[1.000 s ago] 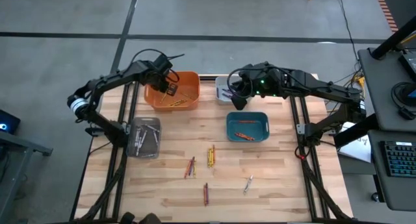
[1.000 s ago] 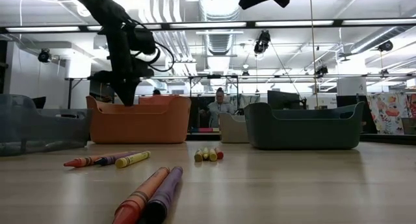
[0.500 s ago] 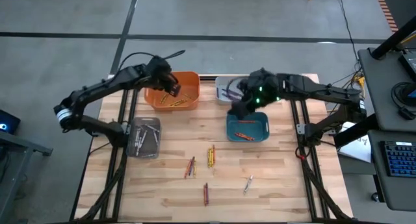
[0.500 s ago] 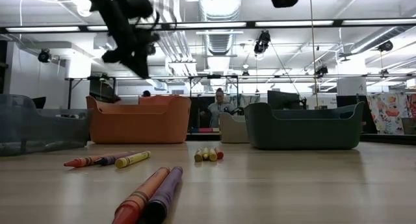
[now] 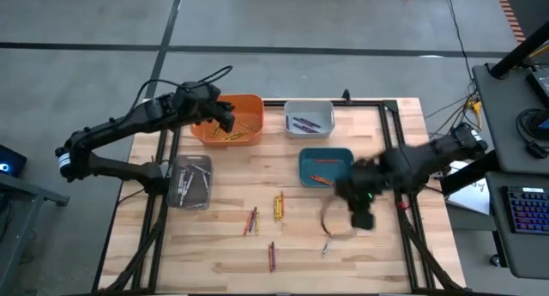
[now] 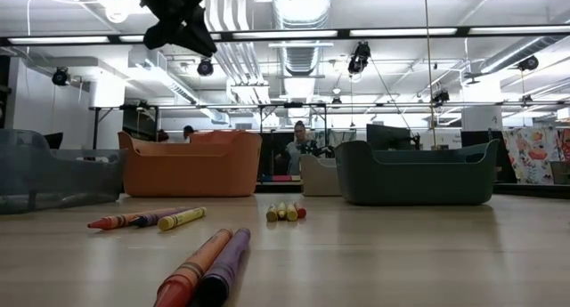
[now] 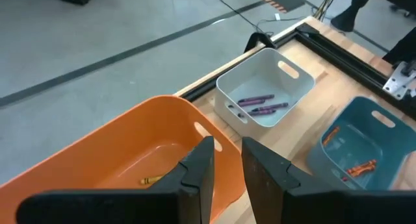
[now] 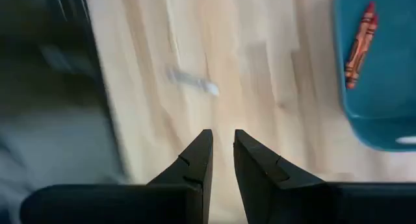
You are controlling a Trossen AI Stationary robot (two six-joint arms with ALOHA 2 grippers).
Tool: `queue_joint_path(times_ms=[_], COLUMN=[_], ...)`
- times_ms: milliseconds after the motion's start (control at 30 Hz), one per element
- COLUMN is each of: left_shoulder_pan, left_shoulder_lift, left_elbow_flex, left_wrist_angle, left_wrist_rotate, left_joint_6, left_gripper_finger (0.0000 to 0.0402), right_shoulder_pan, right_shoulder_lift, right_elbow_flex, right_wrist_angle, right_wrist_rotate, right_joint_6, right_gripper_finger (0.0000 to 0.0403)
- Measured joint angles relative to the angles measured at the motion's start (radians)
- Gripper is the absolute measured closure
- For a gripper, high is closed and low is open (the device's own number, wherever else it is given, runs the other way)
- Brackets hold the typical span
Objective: Sort crayons
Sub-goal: Put the white crayon into the black bin
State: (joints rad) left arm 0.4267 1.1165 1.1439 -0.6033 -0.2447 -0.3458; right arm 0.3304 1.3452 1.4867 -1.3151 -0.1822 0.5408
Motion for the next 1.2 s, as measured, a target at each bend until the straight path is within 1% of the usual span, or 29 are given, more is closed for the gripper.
queue_joint_path(times_ms=[67, 167, 200, 267, 333, 367, 600, 667, 767, 900, 1100, 1200], left_shoulder_pan=[-0.001, -0.001, -0.001, -0.009, -0.019, -0.025, -0.058, -0.066, -0.077, -0.098, -0.12, -0.126], left_shoulder_lift=[-0.004, -0.006, -0.006, -0.006, -0.006, -0.006, -0.006, -0.006, -0.006, -0.012, -0.015, -0.017], left_elbow_flex=[0.0, 0.0, 0.0, 0.0, 0.0, 0.0, 0.0, 0.0, 0.0, 0.0, 0.0, 0.0], left_wrist_angle=[0.0, -0.001, -0.003, -0.007, -0.01, -0.015, -0.052, -0.052, -0.052, -0.056, -0.06, -0.069], left_wrist_rotate=[0.0, 0.0, 0.0, 0.0, 0.0, 0.0, 0.0, 0.0, 0.0, 0.0, 0.0, 0.0], left_joint_6=[0.0, -0.005, -0.011, -0.02, -0.022, -0.022, -0.022, -0.023, -0.031, -0.034, -0.034, -0.034], left_gripper_finger=[0.034, 0.034, 0.034, 0.034, 0.034, 0.034, 0.034, 0.034, 0.034, 0.034, 0.034, 0.034], right_shoulder_pan=[0.069, 0.15, 0.169, 0.204, 0.223, 0.227, 0.226, 0.226, 0.226, 0.226, 0.228, 0.228], right_shoulder_lift=[0.003, 0.022, 0.03, 0.052, 0.083, 0.101, 0.246, 0.288, 0.302, 0.284, 0.293, 0.293], right_elbow_flex=[-0.044, -0.104, -0.118, -0.137, -0.143, -0.144, -0.149, -0.149, -0.169, -0.217, -0.3, -0.34], right_wrist_angle=[0.015, 0.119, 0.171, 0.249, 0.275, 0.278, 0.289, 0.298, 0.335, 0.419, 0.57, 0.636], right_wrist_rotate=[0.029, 0.064, 0.082, 0.155, 0.203, 0.209, 0.206, 0.18, 0.154, 0.155, 0.148, 0.147], right_joint_6=[-0.112, -0.241, -0.27, -0.311, -0.362, -0.389, -0.483, -0.521, -0.56, -0.565, -0.635, -0.639], right_gripper_finger=[0.0351, 0.0351, 0.0351, 0.0351, 0.0346, 0.0342, 0.0289, 0.0276, 0.0262, 0.0257, 0.0257, 0.0257])
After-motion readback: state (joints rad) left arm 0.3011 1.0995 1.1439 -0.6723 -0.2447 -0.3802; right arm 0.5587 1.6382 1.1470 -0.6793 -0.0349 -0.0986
